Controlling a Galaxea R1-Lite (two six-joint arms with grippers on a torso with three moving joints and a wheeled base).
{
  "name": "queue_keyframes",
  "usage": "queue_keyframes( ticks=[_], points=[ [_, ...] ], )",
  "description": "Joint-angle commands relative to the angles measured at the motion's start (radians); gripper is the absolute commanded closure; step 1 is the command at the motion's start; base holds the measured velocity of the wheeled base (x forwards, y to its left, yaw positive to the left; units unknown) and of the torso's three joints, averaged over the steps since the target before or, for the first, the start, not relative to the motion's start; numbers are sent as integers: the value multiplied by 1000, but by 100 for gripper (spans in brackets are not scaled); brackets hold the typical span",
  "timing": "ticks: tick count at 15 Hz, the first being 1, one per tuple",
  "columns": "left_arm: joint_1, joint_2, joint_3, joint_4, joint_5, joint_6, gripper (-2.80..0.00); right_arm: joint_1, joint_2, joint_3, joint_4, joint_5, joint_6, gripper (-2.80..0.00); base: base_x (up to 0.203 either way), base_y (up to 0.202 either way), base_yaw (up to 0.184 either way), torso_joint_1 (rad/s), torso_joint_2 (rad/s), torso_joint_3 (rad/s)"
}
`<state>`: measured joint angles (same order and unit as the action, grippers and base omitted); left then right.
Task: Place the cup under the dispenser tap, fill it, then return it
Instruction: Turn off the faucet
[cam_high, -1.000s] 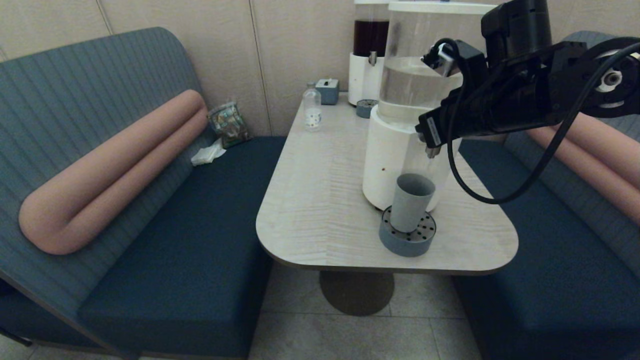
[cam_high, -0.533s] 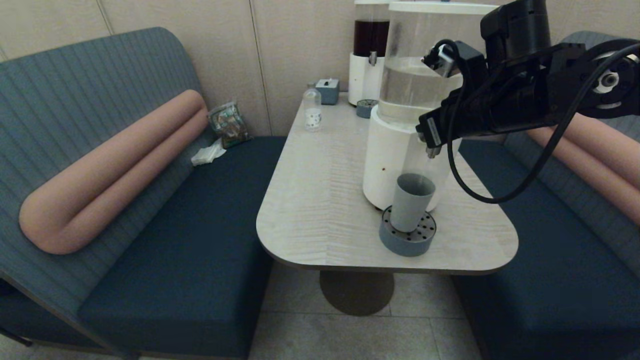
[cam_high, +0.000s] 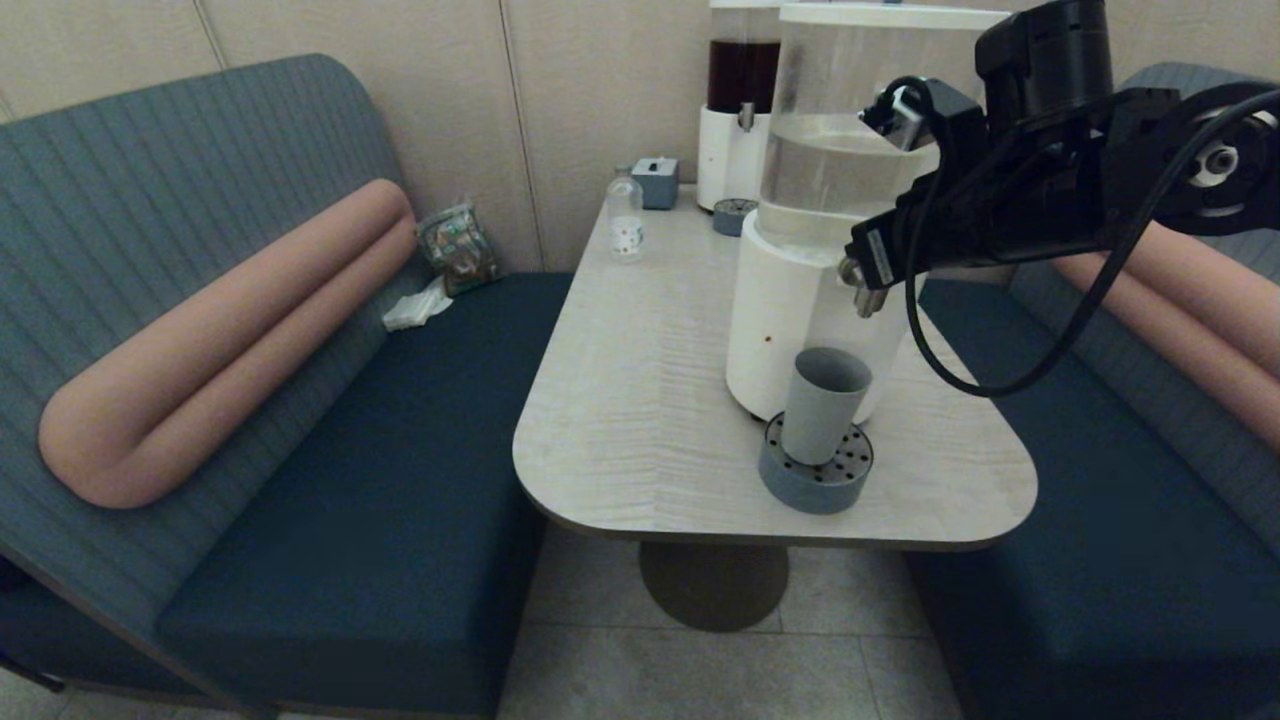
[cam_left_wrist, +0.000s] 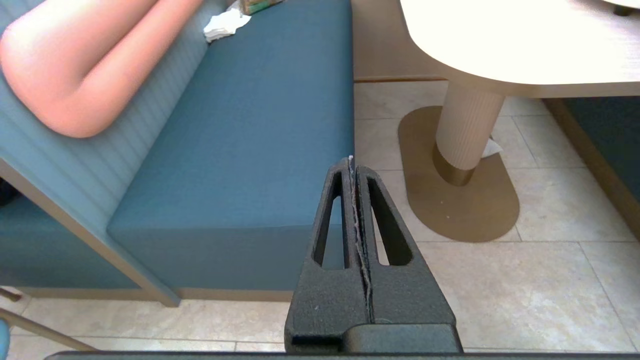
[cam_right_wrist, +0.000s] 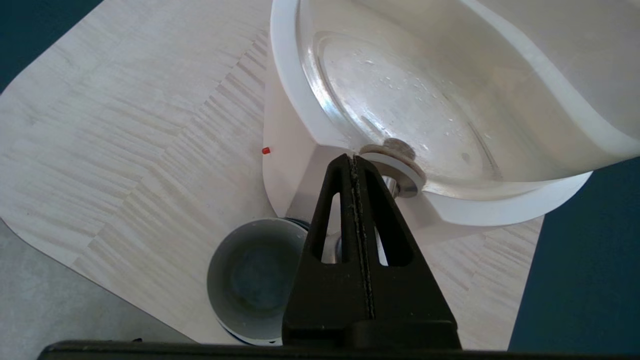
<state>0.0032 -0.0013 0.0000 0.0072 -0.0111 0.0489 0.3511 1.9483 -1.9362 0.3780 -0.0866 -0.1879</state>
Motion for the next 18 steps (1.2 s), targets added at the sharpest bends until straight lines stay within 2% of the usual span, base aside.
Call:
queue_keyframes(
  ticks=[1, 6, 11, 14, 18],
  points=[
    [1, 0, 0, 0, 0, 0, 0, -1, -8, 0, 4, 1, -1, 0, 0, 0, 0, 0, 0, 0],
    [1, 0, 0, 0, 0, 0, 0, -3, -14, 5, 9, 4, 2, 0, 0, 0, 0, 0, 0, 0],
    [0, 0, 0, 0, 0, 0, 0, 9, -132, 29, 8, 33, 11, 0, 0, 0, 0, 0, 0, 0],
    [1, 0, 0, 0, 0, 0, 0, 12, -280, 80, 11, 50, 16, 0, 0, 0, 0, 0, 0, 0],
    [0, 1, 0, 0, 0, 0, 0, -6, -572, 256, 9, 49, 17, 0, 0, 0, 0, 0, 0, 0]
  ],
)
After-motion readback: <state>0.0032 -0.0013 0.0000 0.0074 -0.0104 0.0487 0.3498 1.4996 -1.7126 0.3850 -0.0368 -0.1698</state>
